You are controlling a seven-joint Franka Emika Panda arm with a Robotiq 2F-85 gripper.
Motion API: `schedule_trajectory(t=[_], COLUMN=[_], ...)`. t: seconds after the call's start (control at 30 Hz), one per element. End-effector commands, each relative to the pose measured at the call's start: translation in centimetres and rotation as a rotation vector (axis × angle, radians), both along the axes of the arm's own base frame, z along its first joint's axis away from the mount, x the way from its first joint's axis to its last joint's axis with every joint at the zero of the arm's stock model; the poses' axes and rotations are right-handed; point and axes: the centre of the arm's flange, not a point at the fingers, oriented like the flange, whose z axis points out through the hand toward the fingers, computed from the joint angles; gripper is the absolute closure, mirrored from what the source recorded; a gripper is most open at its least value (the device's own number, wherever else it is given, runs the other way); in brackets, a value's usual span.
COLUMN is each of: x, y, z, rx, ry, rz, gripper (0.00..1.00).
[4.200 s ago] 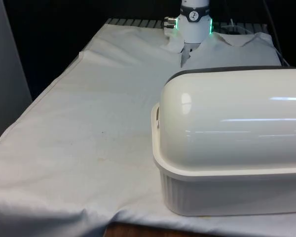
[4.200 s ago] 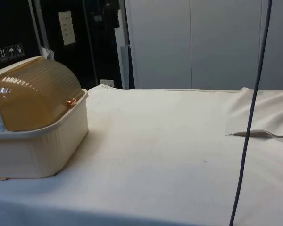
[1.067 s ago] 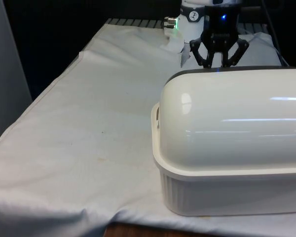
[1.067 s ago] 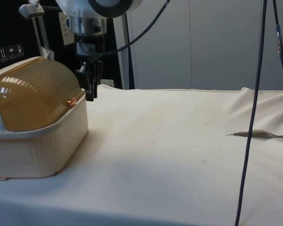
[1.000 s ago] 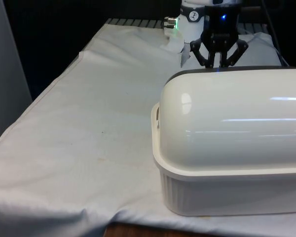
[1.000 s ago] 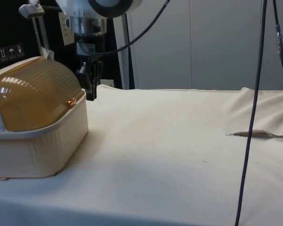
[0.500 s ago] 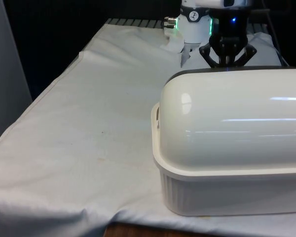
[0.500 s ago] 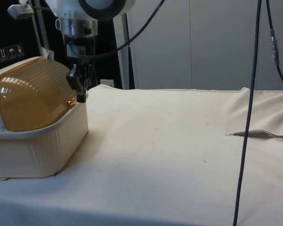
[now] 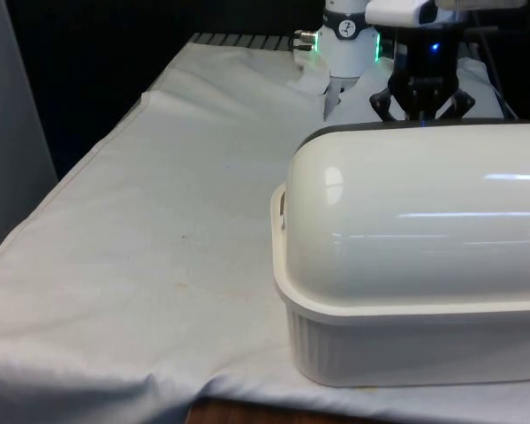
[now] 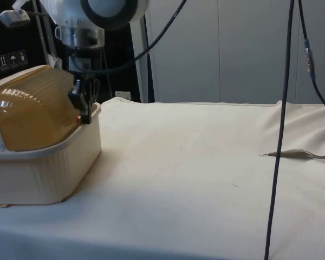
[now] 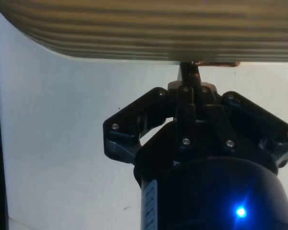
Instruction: Open the lid, then close it.
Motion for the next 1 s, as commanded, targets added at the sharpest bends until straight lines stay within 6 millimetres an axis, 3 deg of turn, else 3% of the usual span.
schedule_trajectory(t=[0.0, 0.97], x=[0.2, 0.6], y=[0.2, 0.9], z=[0.2, 3.5], rx=[0.000, -0.018], ry=[-0.012, -0.102], rz=[0.003, 0.055], gripper=[1.00, 1.00])
